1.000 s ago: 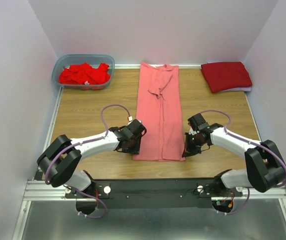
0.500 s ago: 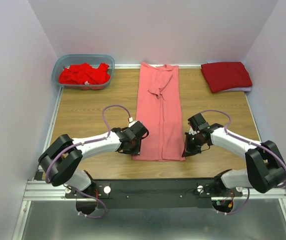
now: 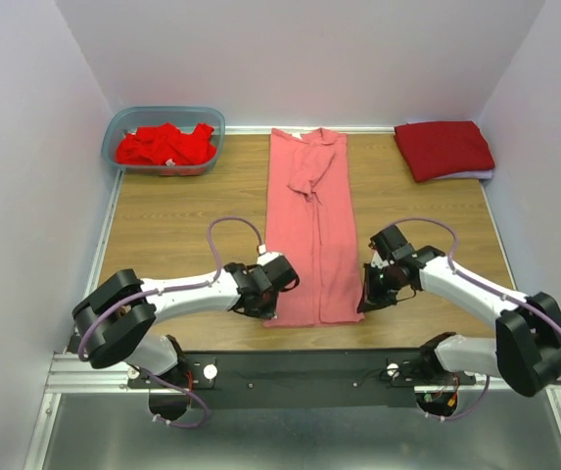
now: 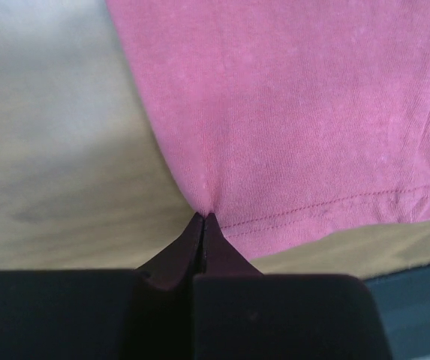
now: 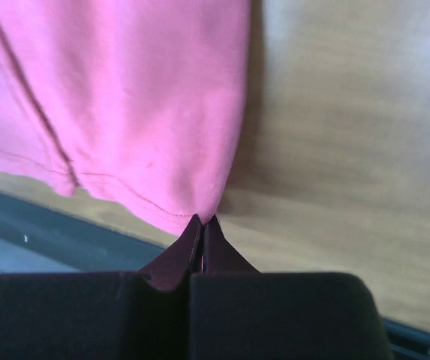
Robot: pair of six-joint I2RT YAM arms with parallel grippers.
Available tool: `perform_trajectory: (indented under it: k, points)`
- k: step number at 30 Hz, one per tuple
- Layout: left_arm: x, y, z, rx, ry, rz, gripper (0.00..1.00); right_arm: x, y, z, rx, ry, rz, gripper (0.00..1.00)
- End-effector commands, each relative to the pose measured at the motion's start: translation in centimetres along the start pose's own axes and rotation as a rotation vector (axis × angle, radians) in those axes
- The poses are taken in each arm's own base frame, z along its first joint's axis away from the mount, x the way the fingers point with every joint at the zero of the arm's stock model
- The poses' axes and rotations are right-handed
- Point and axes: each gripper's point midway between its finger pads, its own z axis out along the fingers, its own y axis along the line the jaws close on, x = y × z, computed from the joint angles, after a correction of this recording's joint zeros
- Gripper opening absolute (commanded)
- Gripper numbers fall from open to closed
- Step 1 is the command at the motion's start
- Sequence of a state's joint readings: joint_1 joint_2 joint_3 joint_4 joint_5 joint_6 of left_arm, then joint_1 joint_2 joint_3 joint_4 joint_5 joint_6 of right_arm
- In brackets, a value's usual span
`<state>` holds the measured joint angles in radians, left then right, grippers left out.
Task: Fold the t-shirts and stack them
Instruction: Fold the tshirt
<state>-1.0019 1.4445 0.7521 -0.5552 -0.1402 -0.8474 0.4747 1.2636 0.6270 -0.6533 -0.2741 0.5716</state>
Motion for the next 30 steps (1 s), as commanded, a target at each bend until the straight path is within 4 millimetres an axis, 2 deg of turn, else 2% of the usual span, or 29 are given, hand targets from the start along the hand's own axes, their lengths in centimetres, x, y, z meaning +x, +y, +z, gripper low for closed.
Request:
perform_trajectory:
  k: [1, 2, 5, 6, 7, 8, 9, 10, 11, 14, 15, 16, 18, 19, 22, 26, 27, 28, 30]
  points:
    - [6.0, 1.0, -1.4, -0.03, 0.163, -0.004, 0.0, 3.5, 0.1, -1.5, -0.013, 0.078, 0.024, 0.01]
    - [6.4, 0.6, -1.7, -0.013, 0.168, -0.022, 0.0, 3.8, 0.2, -1.7, -0.018, 0.08, 0.021, 0.0]
    - [5.9, -0.8, -2.7, 0.062, 0.141, -0.03, 0.0, 3.8, 0.3, -2.2, -0.026, 0.065, 0.013, 0.0]
    - [5.1, -1.5, -3.2, 0.095, 0.109, -0.03, 0.0, 3.4, 0.5, -2.3, -0.027, 0.056, 0.004, 0.01]
    - [3.3, -1.8, -3.5, 0.107, 0.067, -0.053, 0.0, 2.2, 0.6, -2.6, -0.005, 0.019, -0.006, 0.0]
    - [2.3, -1.9, -3.6, 0.111, 0.044, -0.059, 0.0, 1.9, 0.1, -2.4, 0.024, 0.004, 0.001, 0.0]
    - [0.7, -2.4, -3.9, 0.13, 0.009, -0.047, 0.0, 0.0, 0.5, -3.0, 0.043, -0.071, -0.006, 0.0]
    - [0.0, -2.0, -3.6, 0.123, -0.007, -0.046, 0.0, -0.6, 1.0, -3.4, 0.032, -0.087, -0.01, 0.0]
    - [-2.2, -1.6, -3.7, 0.117, -0.046, -0.078, 0.0, -2.8, 1.4, -4.2, 0.059, -0.16, -0.026, 0.0]
    - [-6.4, -1.1, -4.1, 0.124, -0.14, -0.078, 0.0, -6.1, 1.6, -4.9, 0.117, -0.231, -0.084, 0.0]
    - [-8.2, -0.4, -4.0, 0.119, -0.174, -0.101, 0.0, -6.9, 1.4, -4.3, 0.145, -0.213, -0.087, 0.01]
    - [-9.3, -0.1, -4.1, 0.119, -0.199, -0.105, 0.0, -8.6, 2.2, -4.9, 0.138, -0.248, -0.101, 0.0]
    - [-12.6, 1.0, -4.3, 0.092, -0.269, -0.116, 0.0, -10.6, 2.5, -4.1, 0.142, -0.255, -0.114, 0.0]
    - [-14.2, 1.3, -4.6, 0.081, -0.309, -0.103, 0.0, -12.2, 3.2, -4.3, 0.125, -0.291, -0.127, 0.0]
    - [-17.5, 2.4, -4.3, 0.04, -0.362, -0.11, 0.0, -15.4, 3.3, -3.8, 0.136, -0.324, -0.131, 0.0]
    - [-20.4, 3.7, -3.5, -0.018, -0.396, -0.101, 0.0, -18.4, 3.0, -3.1, 0.157, -0.343, -0.15, 0.0]
    - [-20.7, 4.1, -2.7, -0.036, -0.389, -0.093, 0.0, -19.7, 3.1, -3.5, 0.155, -0.364, -0.15, 0.0]
    - [-21.0, 4.5, -2.4, -0.048, -0.388, -0.097, 0.0, -20.2, 3.0, -2.8, 0.16, -0.352, -0.153, 0.0]
    - [-21.8, 5.5, -1.7, -0.065, -0.383, -0.112, 0.0, -21.9, 3.1, -3.0, 0.156, -0.369, -0.153, 0.01]
